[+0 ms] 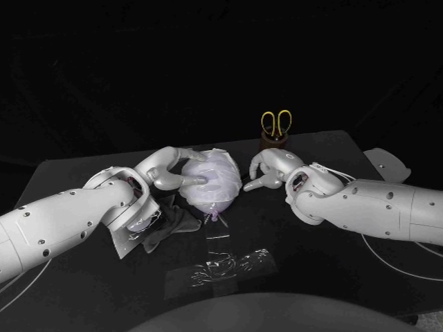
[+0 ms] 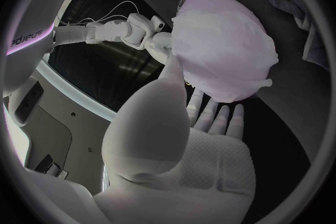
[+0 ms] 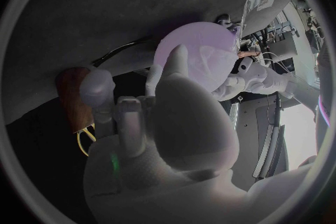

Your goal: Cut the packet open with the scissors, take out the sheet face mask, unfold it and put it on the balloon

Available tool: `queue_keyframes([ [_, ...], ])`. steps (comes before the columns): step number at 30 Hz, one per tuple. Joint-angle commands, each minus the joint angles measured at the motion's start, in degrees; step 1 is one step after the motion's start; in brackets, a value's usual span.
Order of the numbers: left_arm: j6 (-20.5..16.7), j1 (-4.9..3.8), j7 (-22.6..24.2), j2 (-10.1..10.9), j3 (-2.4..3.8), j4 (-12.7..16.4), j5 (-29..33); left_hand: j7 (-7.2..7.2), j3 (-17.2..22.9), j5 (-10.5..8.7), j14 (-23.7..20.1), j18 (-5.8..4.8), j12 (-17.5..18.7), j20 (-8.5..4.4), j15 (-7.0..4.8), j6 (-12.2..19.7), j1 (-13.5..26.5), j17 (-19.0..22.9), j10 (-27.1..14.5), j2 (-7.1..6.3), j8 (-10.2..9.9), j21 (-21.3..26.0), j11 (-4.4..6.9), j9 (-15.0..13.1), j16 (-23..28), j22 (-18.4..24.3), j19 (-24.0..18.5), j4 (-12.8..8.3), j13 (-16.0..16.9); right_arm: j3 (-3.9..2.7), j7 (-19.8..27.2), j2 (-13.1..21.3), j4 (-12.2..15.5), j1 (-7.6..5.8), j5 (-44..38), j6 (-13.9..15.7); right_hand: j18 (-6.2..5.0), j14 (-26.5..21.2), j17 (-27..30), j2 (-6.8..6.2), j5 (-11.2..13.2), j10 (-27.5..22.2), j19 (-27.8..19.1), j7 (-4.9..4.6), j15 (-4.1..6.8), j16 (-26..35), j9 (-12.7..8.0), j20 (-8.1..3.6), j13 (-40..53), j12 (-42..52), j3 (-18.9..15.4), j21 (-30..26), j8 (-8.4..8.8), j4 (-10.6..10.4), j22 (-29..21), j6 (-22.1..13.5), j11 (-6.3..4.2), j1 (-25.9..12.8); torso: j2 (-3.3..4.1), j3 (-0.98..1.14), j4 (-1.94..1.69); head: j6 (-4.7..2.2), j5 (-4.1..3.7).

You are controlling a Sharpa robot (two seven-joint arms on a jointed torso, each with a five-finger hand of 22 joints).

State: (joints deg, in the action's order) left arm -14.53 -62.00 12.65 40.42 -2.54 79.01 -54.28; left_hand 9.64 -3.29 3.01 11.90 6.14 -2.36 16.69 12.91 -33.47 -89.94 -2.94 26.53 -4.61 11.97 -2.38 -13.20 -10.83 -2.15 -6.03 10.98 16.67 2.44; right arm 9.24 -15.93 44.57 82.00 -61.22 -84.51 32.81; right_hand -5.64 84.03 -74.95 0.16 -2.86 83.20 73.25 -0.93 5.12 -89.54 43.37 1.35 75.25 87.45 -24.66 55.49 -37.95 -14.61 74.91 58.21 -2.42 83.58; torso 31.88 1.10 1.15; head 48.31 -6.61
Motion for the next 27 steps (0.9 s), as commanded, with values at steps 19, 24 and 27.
queue_keyframes([
  [19,1.19,0.19,2.28,0.01,-0.18,0.40,4.29,5.57,-0.44,-0.25,0.11,0.55,-0.08,0.06,0.05,0.11,-0.34,-0.09,-0.54,-0.30,0.02,-0.23,-0.17,0.07,0.07,0.21,0.05,0.10,0.06,-0.09,14.90,3.11,1.58,-0.79,23.00,5.95,-2.22,3.69,-9.95,7.32,-0.09,1.92,-5.19,-2.62,-1.68,2.10,-3.92,1.44,7.99,-9.87,-1.22,-9.41,5.10,-0.95,-0.43,-4.78,1.93,7.76,-0.26,-0.20,0.10,-1.30,0.00],
  [24,1.07,0.18,4.03,0.66,-0.15,1.41,6.72,5.51,-0.50,-0.24,0.16,0.53,-0.10,0.06,0.00,0.04,-0.48,-0.10,-0.44,-0.60,0.03,-0.22,-0.12,0.06,0.07,0.24,-0.01,0.10,0.08,-0.13,19.46,3.63,3.14,-1.89,33.33,6.27,-2.12,3.76,-10.21,9.03,-0.15,2.00,-4.88,-3.52,-2.32,1.92,-5.22,2.01,8.13,-9.46,-1.10,-8.97,7.17,-1.12,-0.10,-6.23,2.69,8.22,-0.30,-0.19,0.08,-1.48,0.09],
  [27,1.00,0.18,4.92,0.94,-0.13,1.98,7.44,5.41,-0.48,-0.24,0.17,0.52,-0.14,0.05,-0.08,-0.16,-0.62,-0.11,-0.21,-0.72,0.10,-0.20,-0.05,0.00,0.08,0.27,-0.06,0.09,0.10,-0.16,19.65,3.57,3.98,-2.58,35.98,6.67,-1.96,4.09,-10.87,10.12,-0.22,2.44,-4.04,-3.79,-2.54,1.56,-5.91,2.28,8.62,-8.44,-1.05,-7.71,8.11,-1.41,0.44,-6.17,2.94,8.05,-0.24,-0.16,0.09,-1.64,-0.01],
])
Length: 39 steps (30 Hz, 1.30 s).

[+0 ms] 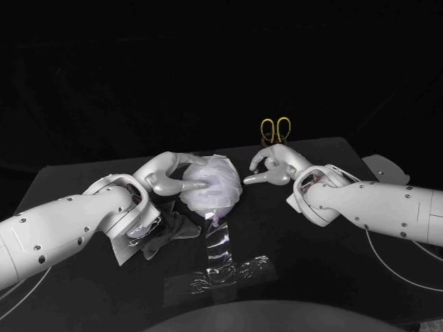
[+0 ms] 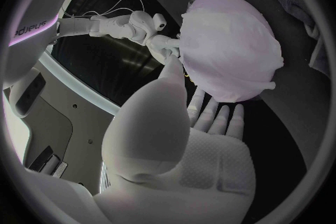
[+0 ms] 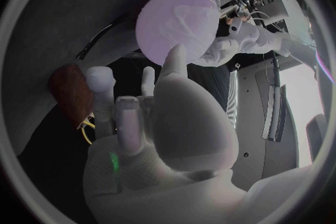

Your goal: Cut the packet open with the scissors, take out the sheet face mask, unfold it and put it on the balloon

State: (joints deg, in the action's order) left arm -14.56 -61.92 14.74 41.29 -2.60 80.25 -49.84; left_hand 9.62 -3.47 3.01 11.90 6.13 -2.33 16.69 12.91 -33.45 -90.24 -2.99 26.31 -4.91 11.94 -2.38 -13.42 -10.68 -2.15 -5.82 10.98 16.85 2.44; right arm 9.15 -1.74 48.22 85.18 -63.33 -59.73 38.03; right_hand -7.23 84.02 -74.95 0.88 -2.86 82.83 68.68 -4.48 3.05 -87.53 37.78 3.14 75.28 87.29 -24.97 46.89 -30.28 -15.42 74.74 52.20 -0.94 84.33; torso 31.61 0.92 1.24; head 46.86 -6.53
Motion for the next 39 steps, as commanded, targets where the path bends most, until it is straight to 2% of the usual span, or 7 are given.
queue_keyframes([
  [1,1.02,0.10,3.06,0.14,-0.07,0.90,3.21,5.36,-0.27,-0.23,0.17,0.53,-0.20,0.05,-0.12,-0.30,-0.40,-0.06,0.08,-0.43,0.18,-0.19,0.22,-0.19,0.08,0.07,-0.08,-0.09,0.11,-0.09,5.22,-0.12,1.03,-0.68,11.72,1.64,-0.30,4.31,-11.27,9.91,-0.30,3.11,1.08,-0.12,-0.46,-0.68,-0.49,0.58,8.89,-7.65,-0.84,1.69,0.50,-0.83,0.94,0.49,1.42,6.76,0.06,0.00,-0.02,-0.24,-0.09],
  [4,0.96,0.10,3.62,0.35,-0.06,1.30,3.72,5.32,-0.25,-0.23,0.17,0.53,-0.21,0.04,-0.15,-0.39,-0.45,-0.06,0.14,-0.43,0.21,-0.19,0.24,-0.21,0.08,0.07,-0.07,-0.09,0.12,-0.17,3.07,-0.56,1.48,-1.33,12.72,2.01,-0.18,4.61,-11.85,10.19,-0.36,3.53,1.98,0.13,-0.32,-0.98,-0.55,0.61,9.33,-6.76,-1.09,3.00,0.35,-0.90,1.48,1.38,1.21,5.94,0.12,0.00,-0.04,-0.32,-0.15],
  [8,1.12,0.09,3.56,0.37,-0.05,1.28,4.01,5.30,-0.23,-0.23,0.18,0.53,-0.21,0.04,-0.16,-0.44,-0.49,-0.07,0.16,-0.45,0.23,-0.19,0.26,-0.23,0.08,0.08,-0.10,-0.10,0.12,-0.24,-0.82,-1.87,0.89,-1.89,12.46,2.99,0.06,5.10,-12.83,9.89,-0.37,4.33,3.60,1.23,0.40,-1.47,0.57,0.19,10.15,-5.12,-1.43,5.25,-1.93,-0.94,2.42,3.85,0.27,3.22,0.10,0.00,-0.02,-0.52,-0.14],
  [11,1.38,0.08,3.04,0.31,-0.05,1.08,4.05,5.30,-0.23,-0.23,0.18,0.53,-0.21,0.04,-0.16,-0.44,-0.49,-0.07,0.16,-0.45,0.23,-0.19,0.26,-0.23,0.08,0.08,-0.10,-0.10,0.12,-0.28,-2.83,-3.05,-0.07,-2.08,11.78,4.42,0.21,5.36,-13.36,9.45,-0.27,4.82,4.44,2.52,1.38,-1.71,3.36,-0.70,10.65,-4.11,-1.30,6.13,-5.83,-0.75,2.97,4.83,-0.85,1.50,0.14,0.01,-0.10,-0.64,-0.13],
  [17,1.37,0.07,2.46,0.40,-0.05,0.79,3.97,5.29,-0.23,-0.23,0.14,0.53,-0.20,0.04,-0.17,-0.37,-0.52,-0.05,0.06,-0.48,0.21,-0.20,0.27,-0.20,0.09,0.06,-0.05,-0.10,0.11,-0.44,-4.82,-5.12,-2.05,-2.28,10.75,7.19,0.53,5.74,-14.36,9.86,-0.20,5.62,5.49,3.18,1.95,-2.17,5.63,-1.26,11.86,-2.00,-1.34,7.78,-8.61,-0.98,3.75,4.67,-1.44,-0.31,0.15,0.01,0.01,-0.68,-0.05],
  [29,2.35,-0.02,-1.65,-0.21,-0.07,-0.32,2.48,5.38,-0.36,-0.23,-0.10,0.52,-0.13,0.08,-0.06,-0.09,-0.48,0.00,-0.31,-0.98,0.08,-0.20,0.19,-0.10,0.17,0.08,-0.07,0.01,0.07,-0.56,-7.54,-9.55,-6.58,-2.34,8.43,8.43,0.75,5.97,-15.03,10.46,-0.27,6.14,6.31,3.83,2.43,-2.47,6.84,-1.72,12.72,-0.55,-0.93,9.06,-10.14,-0.35,4.37,4.58,-2.03,0.35,0.14,-0.01,0.00,-0.74,-0.22],
  [39,3.11,-0.05,-3.77,-0.86,-0.08,-0.92,1.56,5.39,-0.38,-0.23,-0.19,0.52,-0.11,0.08,-0.05,-0.04,-0.47,0.02,-0.43,-1.02,0.06,-0.20,0.18,-0.09,0.19,0.09,-0.07,0.02,0.05,-0.57,-8.48,-11.10,-7.20,-2.34,6.06,7.00,0.81,5.98,-15.05,9.88,-0.24,6.30,6.47,4.06,2.65,-2.47,7.29,-1.94,13.02,-0.06,-1.02,9.25,-10.65,0.51,4.55,4.36,-2.26,1.57,0.09,0.01,0.05,-0.44,-0.32],
])
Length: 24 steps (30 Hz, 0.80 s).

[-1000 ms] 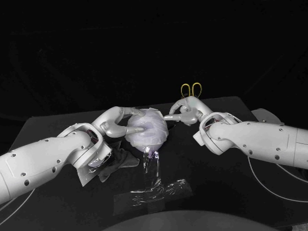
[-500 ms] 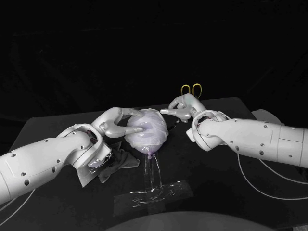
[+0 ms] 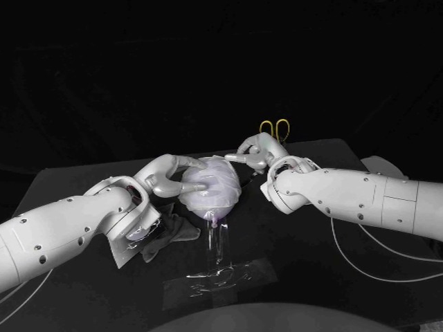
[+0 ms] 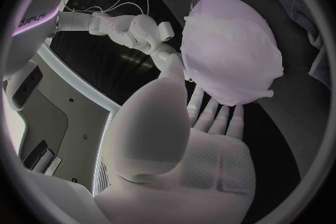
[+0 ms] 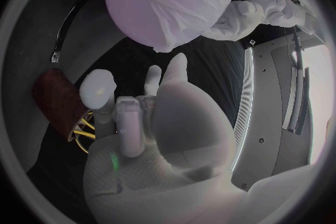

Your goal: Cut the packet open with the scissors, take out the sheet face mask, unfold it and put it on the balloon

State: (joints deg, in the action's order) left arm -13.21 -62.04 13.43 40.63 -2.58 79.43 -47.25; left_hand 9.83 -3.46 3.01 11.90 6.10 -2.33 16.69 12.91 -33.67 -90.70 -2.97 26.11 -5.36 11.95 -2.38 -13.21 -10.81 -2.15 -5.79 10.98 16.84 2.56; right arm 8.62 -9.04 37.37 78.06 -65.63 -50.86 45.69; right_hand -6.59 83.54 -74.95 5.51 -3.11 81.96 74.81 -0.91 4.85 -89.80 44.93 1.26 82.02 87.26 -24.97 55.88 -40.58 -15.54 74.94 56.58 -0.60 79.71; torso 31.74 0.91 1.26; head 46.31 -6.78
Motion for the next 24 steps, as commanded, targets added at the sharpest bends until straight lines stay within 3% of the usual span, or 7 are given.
queue_keyframes([
  [1,1.76,0.07,-2.54,-0.22,-0.10,-0.13,-1.06,5.18,-0.39,-0.23,-0.19,0.54,-0.11,0.08,-0.05,0.18,-0.01,0.00,-0.23,-0.57,0.05,-0.20,-0.03,0.05,0.19,0.05,-0.07,0.03,-0.06,-0.03,-1.42,-0.36,-0.18,-0.03,-3.21,-1.00,0.18,6.46,-15.05,5.15,0.00,7.18,0.36,0.52,0.88,-0.20,0.18,-0.08,6.31,0.02,-1.04,0.30,-0.40,0.78,4.37,-0.05,-2.62,6.39,-0.07,0.02,0.01,0.12,-0.10],
  [10,1.78,0.06,-3.04,-0.21,-0.10,-0.23,-1.33,5.20,-0.38,-0.23,-0.19,0.54,-0.10,0.08,-0.04,0.27,-0.01,0.00,-0.32,-0.59,0.01,-0.21,-0.04,0.08,0.19,0.04,-0.04,0.03,-0.07,0.04,-4.14,-1.17,-1.42,0.28,-6.49,-3.96,0.16,6.43,-14.96,4.26,0.04,7.15,0.24,0.64,1.01,-0.16,0.36,-0.27,6.26,-0.06,-1.16,-0.02,-0.56,2.46,4.45,-0.42,-2.75,8.73,-0.05,0.07,0.00,0.28,-0.12],
  [18,1.84,0.06,-3.24,-0.18,-0.10,-0.22,-1.41,5.22,-0.38,-0.23,-0.18,0.53,-0.09,0.09,-0.03,0.28,0.00,-0.01,-0.39,-0.60,0.00,-0.22,-0.05,0.08,0.20,0.02,-0.01,0.04,-0.08,0.10,-7.83,-1.47,-2.43,0.49,-10.04,-6.15,0.21,6.44,-14.99,5.22,0.20,7.15,0.37,0.78,1.15,-0.17,0.19,-0.41,6.28,-0.03,-0.68,0.14,-0.34,3.70,4.64,-0.48,-2.88,11.01,-0.09,0.04,0.01,0.45,-0.32],
  [24,1.83,0.06,-3.43,-0.08,-0.10,-0.25,-1.48,5.22,-0.38,-0.23,-0.18,0.53,-0.09,0.09,-0.03,0.28,0.00,-0.01,-0.39,-0.60,0.00,-0.22,-0.05,0.08,0.20,0.02,-0.01,0.04,-0.08,0.14,-10.79,-0.82,-1.48,0.58,-14.69,-8.12,0.22,6.41,-14.90,5.93,0.26,7.14,0.36,0.79,1.24,-0.13,-0.14,-0.53,6.26,-0.06,-0.46,0.02,0.10,5.21,4.74,-0.59,-2.93,13.67,-0.07,0.05,0.02,0.63,-0.34],
])
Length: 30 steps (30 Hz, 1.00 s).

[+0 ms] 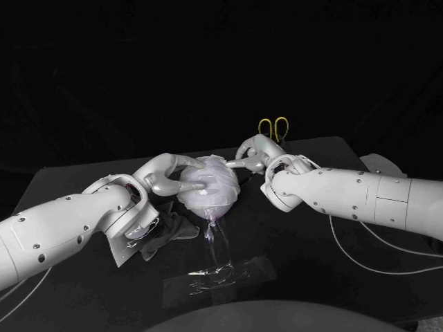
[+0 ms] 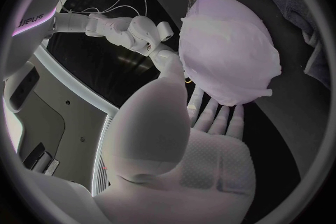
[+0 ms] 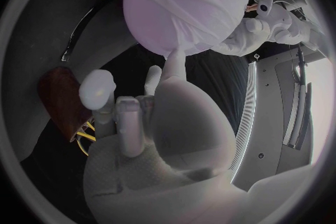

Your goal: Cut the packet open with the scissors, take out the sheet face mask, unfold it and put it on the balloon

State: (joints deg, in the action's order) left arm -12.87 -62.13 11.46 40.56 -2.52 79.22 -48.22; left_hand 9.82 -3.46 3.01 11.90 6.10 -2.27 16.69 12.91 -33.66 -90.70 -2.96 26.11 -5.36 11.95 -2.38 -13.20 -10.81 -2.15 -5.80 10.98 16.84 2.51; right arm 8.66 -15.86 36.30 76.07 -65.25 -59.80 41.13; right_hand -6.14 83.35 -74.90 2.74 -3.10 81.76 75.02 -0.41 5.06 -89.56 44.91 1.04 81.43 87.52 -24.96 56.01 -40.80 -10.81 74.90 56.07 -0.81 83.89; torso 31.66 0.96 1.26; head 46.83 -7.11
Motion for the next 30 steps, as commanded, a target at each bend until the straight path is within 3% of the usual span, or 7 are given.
queue_keyframes([
  [1,1.49,0.15,-1.50,0.00,-0.16,-0.05,-0.54,5.23,-0.38,-0.23,-0.18,0.54,-0.14,0.09,-0.03,0.27,0.00,-0.01,-0.39,-0.60,0.01,-0.22,-0.06,0.08,0.20,0.04,-0.01,0.04,-0.04,0.11,-4.48,0.47,0.74,0.22,-6.70,-3.83,-0.22,6.59,-14.92,8.91,0.25,7.33,0.17,0.27,1.04,-0.36,-0.22,-0.33,6.82,-0.37,-0.42,-0.09,0.45,0.89,4.81,-0.06,-2.74,10.20,0.00,-0.01,0.02,0.11,-0.03],
  [12,1.48,0.15,-1.60,0.15,-0.16,-0.13,-0.63,5.23,-0.38,-0.23,-0.18,0.54,-0.14,0.09,-0.03,0.27,0.00,-0.01,-0.39,-0.60,0.01,-0.22,-0.06,0.08,0.20,0.04,-0.01,0.04,-0.04,0.14,-6.03,4.49,3.89,0.26,-10.55,-5.16,-0.32,6.40,-14.34,8.95,0.26,7.15,-0.22,-0.05,0.90,-0.10,-0.79,-0.30,6.50,-0.89,-1.12,-1.00,1.15,2.47,4.69,-0.02,-2.50,12.52,-0.02,0.01,0.08,0.23,0.17],
  [21,1.23,0.16,-1.03,0.23,-0.17,-0.07,-0.58,5.27,-0.39,-0.23,-0.18,0.53,-0.13,0.09,-0.02,0.39,0.04,-0.02,-0.46,-0.66,-0.05,-0.23,-0.08,0.12,0.21,0.02,0.03,0.05,-0.04,0.13,-4.33,8.69,7.97,0.19,-9.76,-2.17,-0.47,6.12,-13.50,8.66,0.26,6.68,-0.78,-0.36,0.70,0.29,-1.05,-0.18,5.71,-2.21,-1.57,-2.13,1.55,2.60,4.42,-0.22,-2.23,12.53,0.00,0.04,0.09,0.17,0.20],
  [25,1.07,0.16,0.06,0.23,-0.17,0.04,-0.09,5.28,-0.38,-0.23,-0.04,0.52,-0.15,0.09,-0.01,0.26,0.05,-0.05,-0.26,-0.67,-0.01,-0.25,-0.09,0.08,0.19,0.00,0.07,0.05,-0.02,0.12,-1.88,9.74,9.22,0.14,-7.41,-0.20,-0.64,5.75,-12.48,8.93,0.26,5.99,-1.38,-0.58,0.50,0.78,-1.35,-0.03,4.59,-4.06,-1.55,-3.35,2.05,2.41,4.11,-0.54,-2.03,12.31,0.00,0.06,0.07,0.09,0.12],
  [29,0.98,0.16,2.97,0.39,-0.16,0.39,1.52,5.31,-0.27,-0.22,0.33,0.50,-0.23,0.12,0.09,0.03,0.00,-0.15,0.11,-0.55,0.07,-0.32,-0.14,0.02,0.10,-0.07,0.27,0.02,0.02,0.12,4.30,10.32,10.15,0.11,-1.53,1.19,-0.92,5.26,-11.18,9.37,0.23,4.88,-2.32,-0.89,0.25,1.42,-1.80,0.14,2.89,-6.92,-1.52,-5.27,2.88,2.20,3.58,-1.28,-1.76,12.21,0.00,0.04,0.03,-0.09,0.15],
  [30,0.87,0.16,4.34,0.48,-0.15,0.56,2.36,5.36,-0.20,-0.23,0.50,0.48,-0.29,0.14,0.18,-0.16,-0.05,-0.19,0.44,-0.47,0.14,-0.35,-0.24,-0.03,0.05,-0.09,0.34,0.01,0.06,0.12,6.85,10.46,10.39,0.11,0.62,1.44,-1.24,4.60,-9.62,9.62,0.26,3.68,-3.68,-1.39,-0.06,2.25,-2.35,0.42,1.28,-9.65,-1.53,-7.86,3.87,2.13,2.84,-2.08,-1.41,12.34,-0.01,0.01,0.02,-0.19,0.16],
])
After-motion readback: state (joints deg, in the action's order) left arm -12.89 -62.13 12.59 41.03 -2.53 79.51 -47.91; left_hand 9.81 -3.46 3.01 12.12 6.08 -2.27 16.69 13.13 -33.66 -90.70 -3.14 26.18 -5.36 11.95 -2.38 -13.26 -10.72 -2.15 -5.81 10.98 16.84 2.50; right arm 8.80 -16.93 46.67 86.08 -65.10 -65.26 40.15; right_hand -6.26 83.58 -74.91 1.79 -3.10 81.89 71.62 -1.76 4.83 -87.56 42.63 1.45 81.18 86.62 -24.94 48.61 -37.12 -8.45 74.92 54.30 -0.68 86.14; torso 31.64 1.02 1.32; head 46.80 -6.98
